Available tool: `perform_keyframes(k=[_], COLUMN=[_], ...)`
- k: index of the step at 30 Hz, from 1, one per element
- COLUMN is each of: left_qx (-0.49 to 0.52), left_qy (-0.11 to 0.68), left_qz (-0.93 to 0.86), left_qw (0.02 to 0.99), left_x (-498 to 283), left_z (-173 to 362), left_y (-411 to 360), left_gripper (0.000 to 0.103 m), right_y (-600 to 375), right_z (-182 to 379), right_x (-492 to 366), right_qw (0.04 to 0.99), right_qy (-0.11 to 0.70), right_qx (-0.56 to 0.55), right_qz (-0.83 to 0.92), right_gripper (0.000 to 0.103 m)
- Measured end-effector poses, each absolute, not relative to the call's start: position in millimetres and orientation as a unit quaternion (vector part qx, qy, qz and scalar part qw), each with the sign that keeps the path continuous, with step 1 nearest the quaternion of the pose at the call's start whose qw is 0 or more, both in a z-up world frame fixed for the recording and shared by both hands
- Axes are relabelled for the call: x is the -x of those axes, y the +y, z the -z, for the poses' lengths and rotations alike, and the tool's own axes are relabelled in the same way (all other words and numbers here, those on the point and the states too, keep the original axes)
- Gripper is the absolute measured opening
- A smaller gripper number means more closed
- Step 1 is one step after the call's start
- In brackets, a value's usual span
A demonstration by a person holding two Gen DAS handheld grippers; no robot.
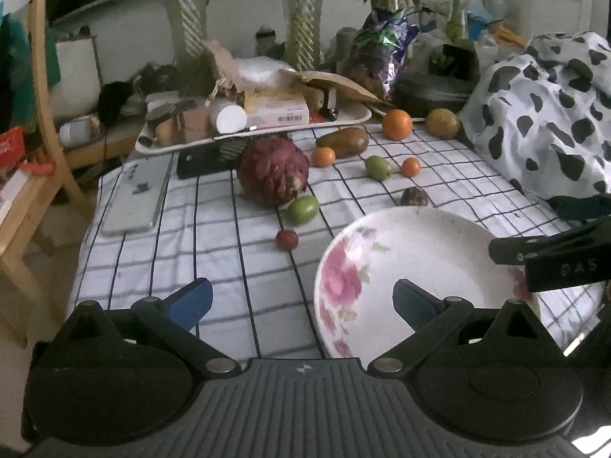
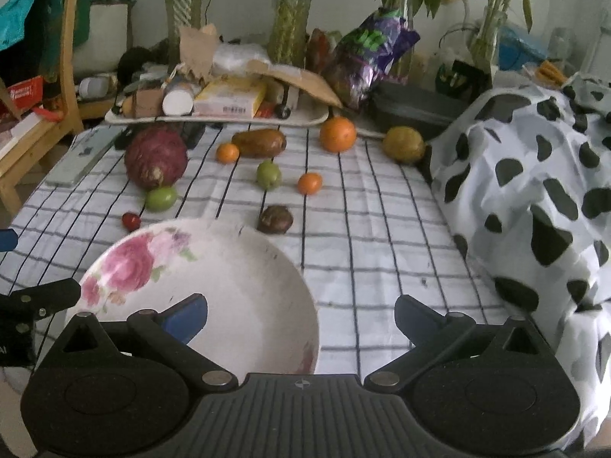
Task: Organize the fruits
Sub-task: 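Move both tools toward the fruits beyond the floral plate, then grasp the small red tomato with the left tool while the right tool grasps the brown passion fruit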
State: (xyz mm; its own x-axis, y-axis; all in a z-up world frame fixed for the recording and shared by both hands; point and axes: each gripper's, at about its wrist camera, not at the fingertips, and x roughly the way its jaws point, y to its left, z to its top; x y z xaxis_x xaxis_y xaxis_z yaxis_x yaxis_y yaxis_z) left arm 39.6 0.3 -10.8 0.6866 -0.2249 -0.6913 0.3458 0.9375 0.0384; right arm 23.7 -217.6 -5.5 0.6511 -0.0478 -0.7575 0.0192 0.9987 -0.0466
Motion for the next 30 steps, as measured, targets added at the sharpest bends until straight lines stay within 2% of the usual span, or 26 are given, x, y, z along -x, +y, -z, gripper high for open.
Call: perform_keyframes(k=[20, 25, 26, 27, 30], left_qx=[-0.058, -0.024, -0.015, -0.004, 0.007], left_qy=[0.394, 0.413, 0.416, 0.419, 0.433], left_qz=[0.198, 0.199, 0.201, 0.203, 0.207], left_qw=[0.896, 0.888, 0.887, 0.885, 0.877], left_x=[-113, -135, -139, -143, -152], left_z=[31, 41, 42, 44, 50], left_y=[12, 28, 30, 33, 34], left_gripper=[0.102, 0.101, 0.097, 0.083, 0.078], right_y=[-240, -246, -247, -247, -249], right_z=[19, 24, 24, 25, 27], right_x=[-69, -86, -88, -91, -100], right_qw=[0.909, 0.904, 0.903, 0.903, 0.902], right_qy=[0.417, 0.427, 0.428, 0.427, 0.431], right_qx=[-0.017, -0.027, -0.029, -0.03, -0.03], right_qz=[-0.009, -0.013, -0.015, -0.017, -0.019], right_gripper=[0.103, 0.103, 0.103, 0.103, 0.103])
